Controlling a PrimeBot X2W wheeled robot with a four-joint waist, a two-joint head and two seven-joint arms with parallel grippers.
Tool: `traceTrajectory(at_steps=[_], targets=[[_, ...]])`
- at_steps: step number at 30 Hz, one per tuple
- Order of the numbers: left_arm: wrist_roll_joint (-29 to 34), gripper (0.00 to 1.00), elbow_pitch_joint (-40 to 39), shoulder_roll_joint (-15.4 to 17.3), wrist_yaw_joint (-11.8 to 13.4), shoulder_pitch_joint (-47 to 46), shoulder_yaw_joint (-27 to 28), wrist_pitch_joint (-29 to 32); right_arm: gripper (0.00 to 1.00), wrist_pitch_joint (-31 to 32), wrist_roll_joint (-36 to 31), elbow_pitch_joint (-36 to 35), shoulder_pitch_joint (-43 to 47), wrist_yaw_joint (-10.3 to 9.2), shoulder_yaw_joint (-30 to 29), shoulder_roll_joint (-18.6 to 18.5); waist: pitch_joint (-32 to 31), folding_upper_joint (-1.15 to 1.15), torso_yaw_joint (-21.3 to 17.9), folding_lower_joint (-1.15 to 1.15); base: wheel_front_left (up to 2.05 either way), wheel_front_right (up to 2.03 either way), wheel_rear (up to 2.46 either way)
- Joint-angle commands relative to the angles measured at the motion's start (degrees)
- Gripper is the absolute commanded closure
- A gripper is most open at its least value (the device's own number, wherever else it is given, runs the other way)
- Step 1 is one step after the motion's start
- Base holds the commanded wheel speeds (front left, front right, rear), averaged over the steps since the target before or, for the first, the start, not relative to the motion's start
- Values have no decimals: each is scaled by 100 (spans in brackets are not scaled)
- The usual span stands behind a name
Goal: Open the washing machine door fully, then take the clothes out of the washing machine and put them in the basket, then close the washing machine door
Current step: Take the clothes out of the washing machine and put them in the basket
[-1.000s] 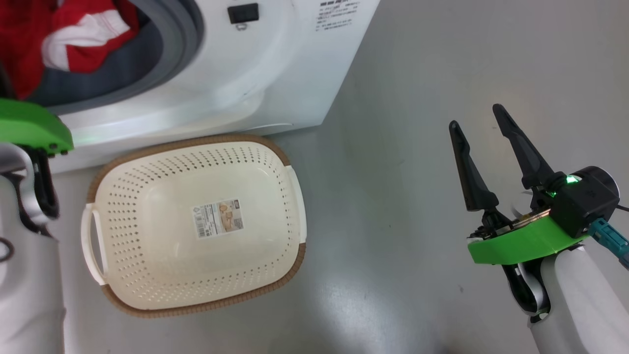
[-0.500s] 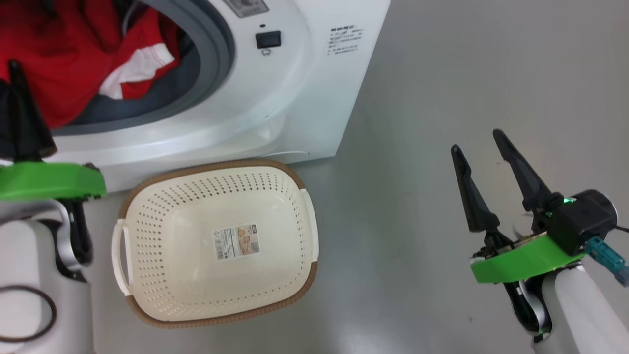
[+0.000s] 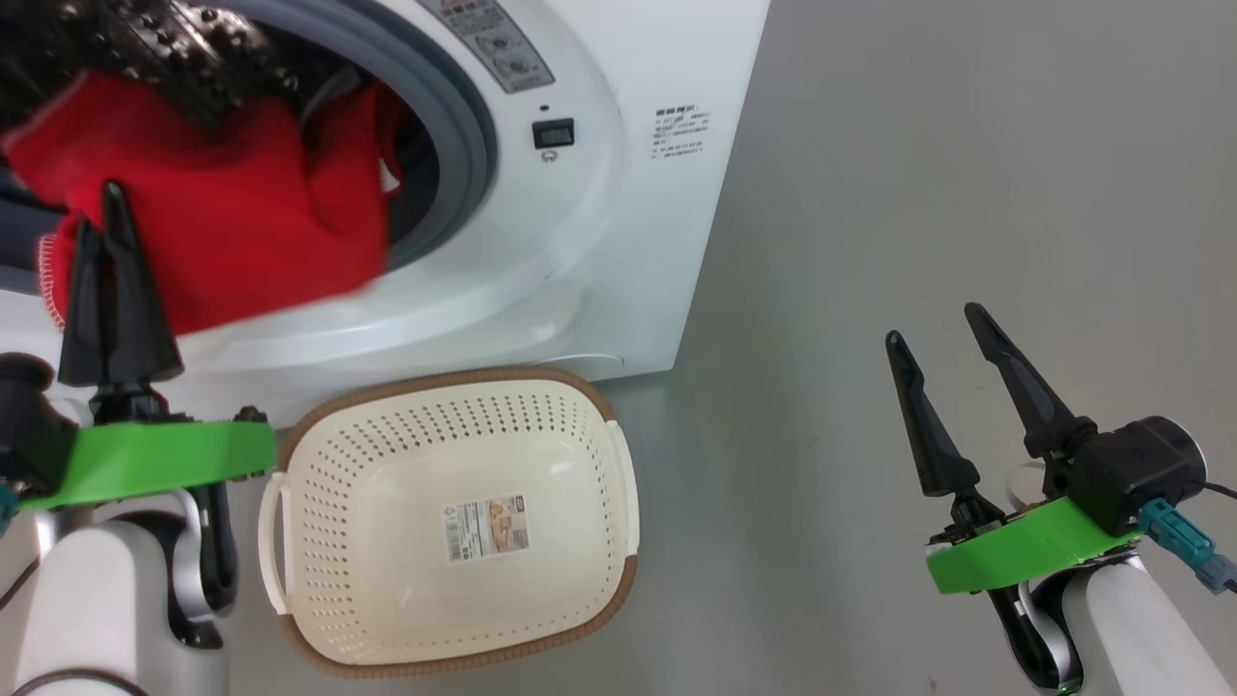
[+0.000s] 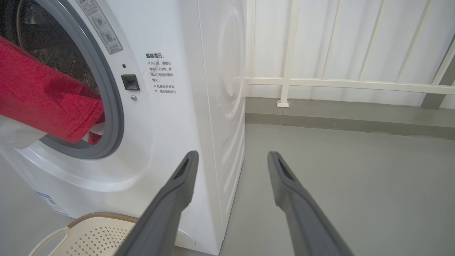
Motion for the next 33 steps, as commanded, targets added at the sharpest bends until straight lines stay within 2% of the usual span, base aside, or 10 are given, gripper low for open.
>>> traceTrajectory(at_steps=[1,13,18,25,33], targets=[[81,100,-335,147,51,112,138,51,0,-36,-44,-124,69,36,92,-8,-148,0,17,0,0,0,0],[304,100,-2121,129,231,676,-81,475,0,-36,-36,-81,245,36,100,8,-480,0,-37,0,0,0,0],[327,100,-2548,61,273,1001,-241,636,0,-36,-21,-87,309,36,145,47,-492,0,-61,0,0,0,0],[119,100,-2044,-89,299,1459,-489,552,0,-36,-13,-47,383,36,172,65,-507,0,-47,0,0,0,0],[-478,100,-197,-195,45,1397,-781,329,0,-36,-21,-77,300,36,208,-28,-319,0,2,0,0,0,0]])
